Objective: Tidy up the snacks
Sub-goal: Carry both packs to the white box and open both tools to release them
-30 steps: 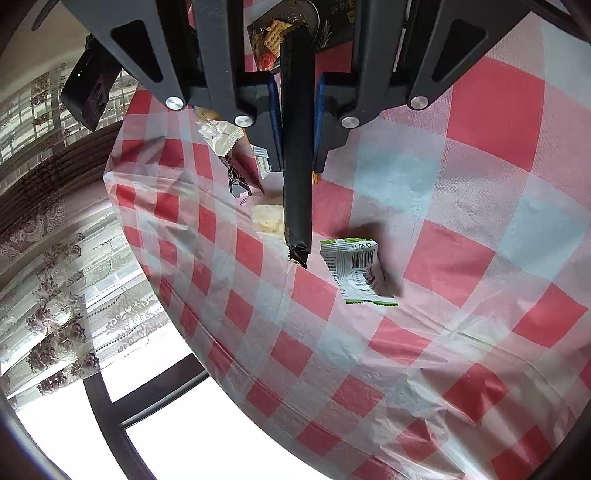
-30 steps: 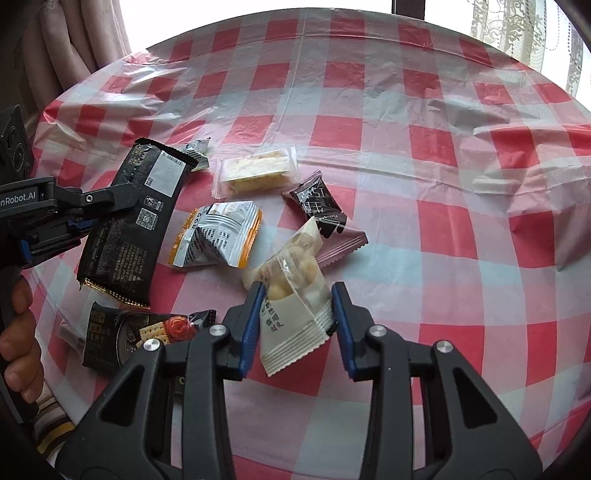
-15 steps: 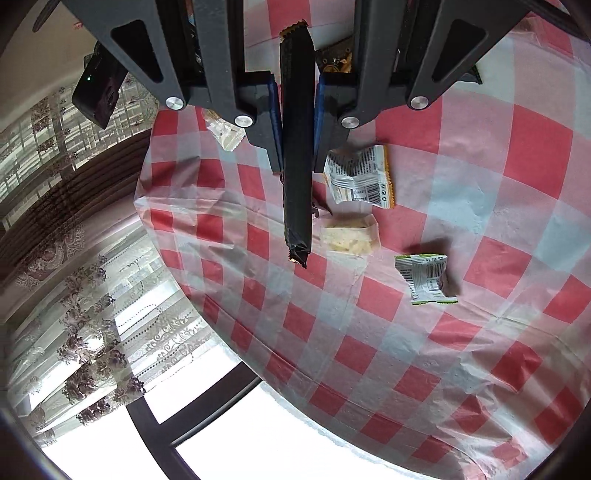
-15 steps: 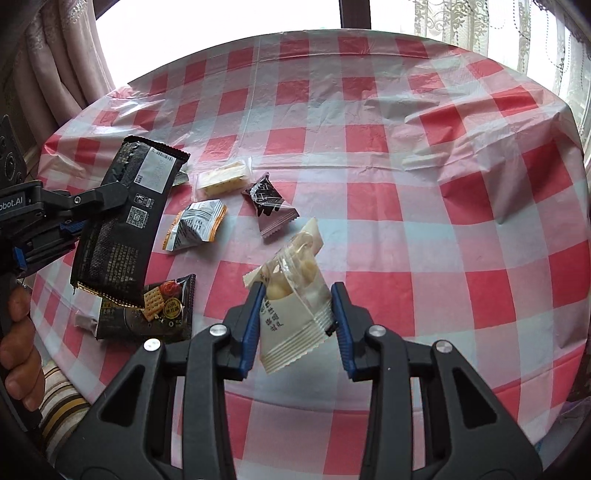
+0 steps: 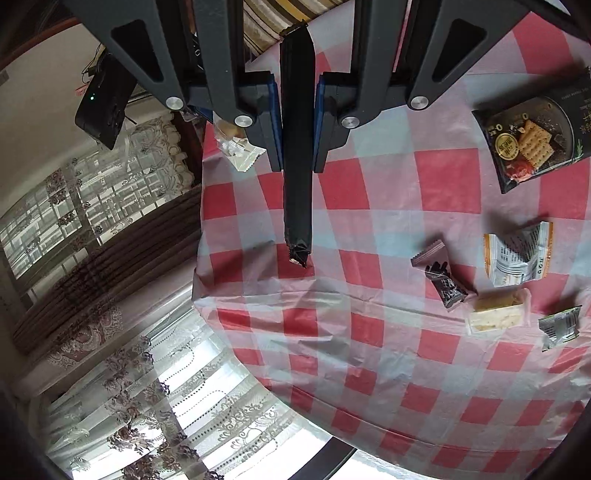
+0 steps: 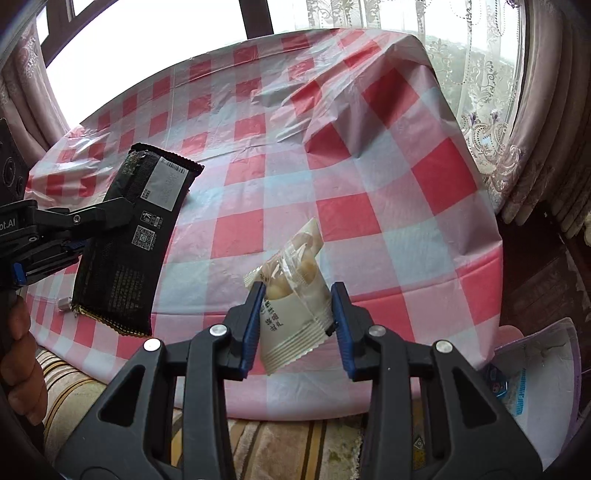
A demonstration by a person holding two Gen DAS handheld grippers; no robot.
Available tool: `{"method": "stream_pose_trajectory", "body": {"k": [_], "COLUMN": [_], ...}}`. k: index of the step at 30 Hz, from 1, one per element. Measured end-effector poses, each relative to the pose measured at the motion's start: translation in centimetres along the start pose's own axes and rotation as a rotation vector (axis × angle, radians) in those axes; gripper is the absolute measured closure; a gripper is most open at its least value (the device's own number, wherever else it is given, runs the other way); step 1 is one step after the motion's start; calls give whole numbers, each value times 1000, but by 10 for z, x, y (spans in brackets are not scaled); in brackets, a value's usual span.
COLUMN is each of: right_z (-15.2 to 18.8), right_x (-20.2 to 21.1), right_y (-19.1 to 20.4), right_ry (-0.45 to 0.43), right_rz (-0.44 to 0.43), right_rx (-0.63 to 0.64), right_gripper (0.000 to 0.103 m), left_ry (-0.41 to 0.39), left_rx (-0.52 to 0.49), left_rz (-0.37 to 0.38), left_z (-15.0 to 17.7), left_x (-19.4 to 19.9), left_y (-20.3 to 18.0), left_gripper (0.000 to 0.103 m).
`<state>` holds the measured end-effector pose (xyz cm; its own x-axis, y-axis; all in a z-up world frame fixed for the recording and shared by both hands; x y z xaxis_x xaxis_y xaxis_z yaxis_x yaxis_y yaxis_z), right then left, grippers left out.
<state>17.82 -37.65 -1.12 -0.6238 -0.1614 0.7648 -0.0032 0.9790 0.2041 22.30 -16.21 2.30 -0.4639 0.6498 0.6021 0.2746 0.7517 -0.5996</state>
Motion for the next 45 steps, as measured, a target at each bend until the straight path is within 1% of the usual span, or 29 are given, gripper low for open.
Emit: {"method": "stream_pose_trajectory", "body": {"k": [8,13,21,28,29,31,32,33,34,35,36,37,38,39,45], "right_z": [22,36,58,75,78,81,82,83,84,84,84,84,84,83,82], "right_x": [23,35,45,50,49,49,49,49,49,49,49,49,49,48,47], "right_y": [-64,-104,-162,-192,-195,-200,-202,-204,-206,-208,-210,-212,-213,-213,-209], "right_ry": [-5,-2,17,32,35,41,44,49,50,53,55,54,55,58,70], "right_rz": [65,121,201,235,239,252,258,261,268,273,280,283,285,285,282], "right_rx": [-100,-165,-275,-340,-346,-355,-359,-364,-370,-376,-383,-389,-394,-398,-392], "right_gripper": [63,63,63,60,58,57,57,52,49,43,37,36,35,35,35], "left_ry": [148,243,373,460,470,489,500,513,524,532,536,536,534,529,510], "left_rx": [-81,-127,-207,-267,-274,-282,-285,-286,-286,-289,-291,-292,-292,-291,-283], "left_rz": [78,120,137,144,144,147,147,148,149,145,137,133,133,132,129], "left_z": [26,45,78,101,103,106,108,109,111,112,112,112,112,111,110], "left_x": [-52,-83,-118,-140,-143,-147,-149,-151,-153,-155,-156,-156,-157,-156,-150], "left_y": [-60,-94,-134,-156,-158,-160,-160,-160,-160,-161,-161,-161,-161,-160,-156], "left_gripper": [88,88,88,88,88,87,85,83,82,80,73,70,63,62,61]}}
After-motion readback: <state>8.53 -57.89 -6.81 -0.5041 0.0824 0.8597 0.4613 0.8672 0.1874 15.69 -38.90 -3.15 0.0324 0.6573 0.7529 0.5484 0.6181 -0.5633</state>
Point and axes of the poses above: each gripper's, at about its wrist camera, not at the fingertips, and x roughly against the way its jaws point, y to its left, z to its underside, the point moved 1 cm from there along -x, roughly the way its jaws point, and after that the axes turned 5 degrees about -x, right-handed, at the moved point
